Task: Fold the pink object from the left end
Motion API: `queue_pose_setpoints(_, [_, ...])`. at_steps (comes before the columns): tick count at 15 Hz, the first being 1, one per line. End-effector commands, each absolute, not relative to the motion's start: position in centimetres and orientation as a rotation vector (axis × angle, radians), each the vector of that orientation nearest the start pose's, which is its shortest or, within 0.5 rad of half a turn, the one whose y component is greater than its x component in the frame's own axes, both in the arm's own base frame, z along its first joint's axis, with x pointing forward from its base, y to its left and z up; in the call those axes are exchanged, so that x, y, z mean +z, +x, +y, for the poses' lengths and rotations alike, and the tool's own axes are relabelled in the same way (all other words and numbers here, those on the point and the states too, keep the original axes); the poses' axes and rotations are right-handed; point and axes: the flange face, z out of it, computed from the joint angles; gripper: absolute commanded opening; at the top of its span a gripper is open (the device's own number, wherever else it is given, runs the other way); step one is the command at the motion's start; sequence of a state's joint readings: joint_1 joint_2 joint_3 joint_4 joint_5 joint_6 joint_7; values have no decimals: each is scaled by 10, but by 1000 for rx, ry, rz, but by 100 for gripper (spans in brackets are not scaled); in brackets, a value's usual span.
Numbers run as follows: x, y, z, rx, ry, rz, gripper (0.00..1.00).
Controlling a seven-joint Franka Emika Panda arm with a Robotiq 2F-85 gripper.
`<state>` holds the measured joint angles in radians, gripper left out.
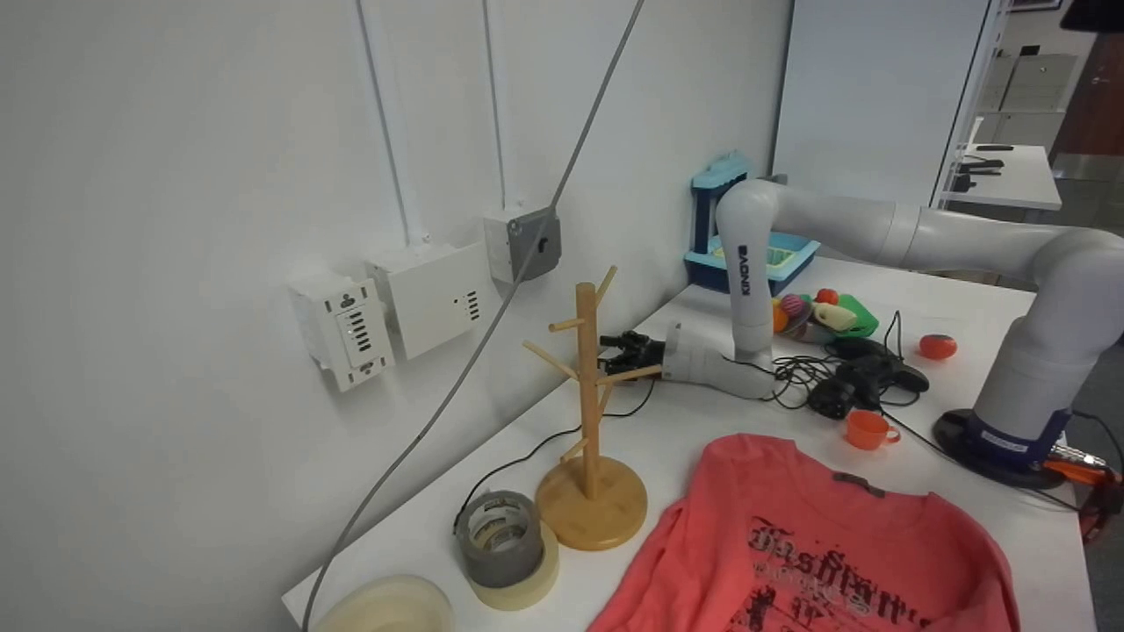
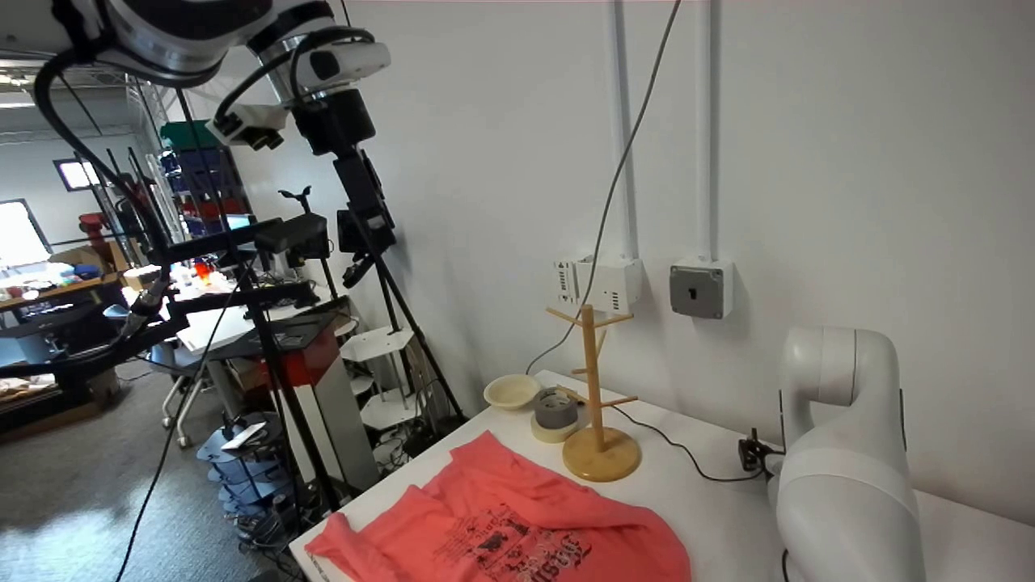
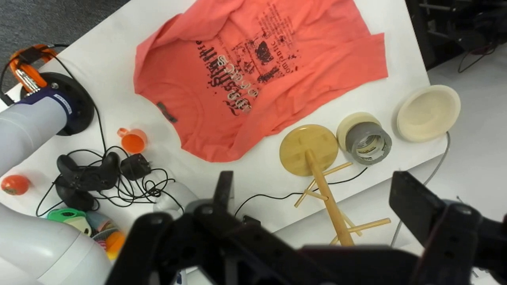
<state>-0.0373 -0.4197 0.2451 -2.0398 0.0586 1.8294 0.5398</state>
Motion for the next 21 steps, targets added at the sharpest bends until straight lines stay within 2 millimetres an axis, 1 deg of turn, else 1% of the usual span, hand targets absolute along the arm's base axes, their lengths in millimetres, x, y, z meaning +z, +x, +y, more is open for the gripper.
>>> queue_pose_setpoints(1, [626, 433, 116, -307, -3046, 542, 100])
queue_pose_setpoints(4, [627, 432, 117, -310, -3046, 542, 100])
queue_pose_setpoints(5, [621, 433, 115, -308, -3048, 556, 100])
queue_pose_setpoints(7, [601, 433, 107, -296, -3044, 612, 100])
queue_pose_setpoints(9, [574, 431, 97, -261, -3039, 675, 100])
queue_pose_setpoints(10, [558, 430, 92, -245, -3037, 709, 100])
queue_pose_setpoints(11, [547, 427, 91, -226, -3033, 737, 100])
queue_pose_setpoints(12, [530, 425, 88, -203, -3029, 768, 100])
queue_pose_setpoints(14, [498, 421, 90, -157, -3014, 824, 100])
queue_pose_setpoints(16, [472, 414, 94, -107, -2990, 891, 100])
queue_pose_setpoints(17, [464, 410, 96, -68, -2979, 902, 100])
queue_pose_setpoints(18, [475, 420, 92, -82, -3019, 853, 100])
queue_pose_setpoints(19, [466, 416, 93, -59, -3016, 868, 100])
queue_pose_setpoints(21, [461, 414, 95, -47, -3014, 879, 100])
